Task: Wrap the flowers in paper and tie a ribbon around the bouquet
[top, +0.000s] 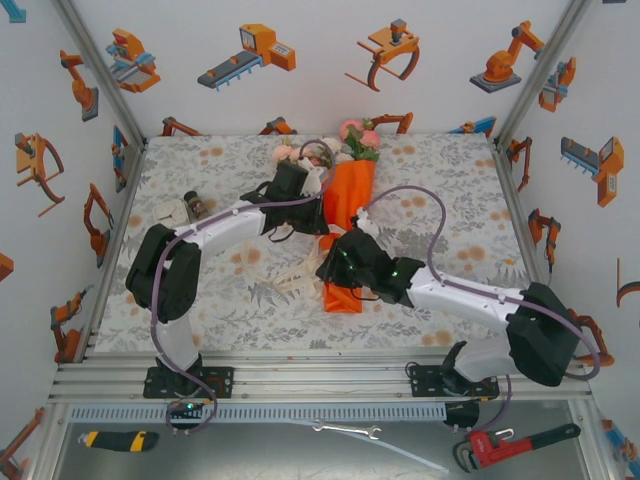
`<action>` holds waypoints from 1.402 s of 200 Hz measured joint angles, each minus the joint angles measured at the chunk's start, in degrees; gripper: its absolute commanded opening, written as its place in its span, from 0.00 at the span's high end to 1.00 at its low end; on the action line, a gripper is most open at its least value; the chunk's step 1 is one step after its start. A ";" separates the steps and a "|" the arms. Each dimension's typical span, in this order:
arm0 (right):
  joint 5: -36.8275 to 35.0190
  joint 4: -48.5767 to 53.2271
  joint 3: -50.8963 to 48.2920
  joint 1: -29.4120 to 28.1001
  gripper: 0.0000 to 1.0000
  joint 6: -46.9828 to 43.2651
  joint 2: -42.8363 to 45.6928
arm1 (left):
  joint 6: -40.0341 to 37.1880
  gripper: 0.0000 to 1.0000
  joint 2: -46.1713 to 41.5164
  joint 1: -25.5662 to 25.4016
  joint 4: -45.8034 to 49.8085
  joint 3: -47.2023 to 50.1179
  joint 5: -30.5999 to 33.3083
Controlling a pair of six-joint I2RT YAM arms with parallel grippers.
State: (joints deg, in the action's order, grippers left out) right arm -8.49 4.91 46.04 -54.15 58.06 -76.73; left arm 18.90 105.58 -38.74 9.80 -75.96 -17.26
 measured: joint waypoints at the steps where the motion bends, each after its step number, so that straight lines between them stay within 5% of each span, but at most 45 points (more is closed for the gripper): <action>1: -0.20 0.17 0.07 -0.13 0.63 0.02 0.07 | 0.00 0.92 0.04 0.00 0.02 0.02 -0.07; 65: -13.09 18.23 16.20 -15.58 0.66 14.27 -12.26 | 0.17 0.92 0.37 0.15 -0.44 0.72 -0.83; 133: -18.10 24.20 18.99 -12.98 0.56 24.57 -24.65 | 0.02 0.92 0.37 1.03 -1.31 3.45 -1.46; 280: -25.55 31.47 19.32 -10.88 0.59 33.70 -26.56 | 0.02 0.92 0.37 1.73 -3.52 4.59 -4.35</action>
State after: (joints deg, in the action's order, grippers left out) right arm -34.04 36.38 65.36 -65.04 91.77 -103.28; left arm 18.92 105.95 -37.01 6.28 -71.37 -21.61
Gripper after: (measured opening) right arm 0.432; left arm 0.075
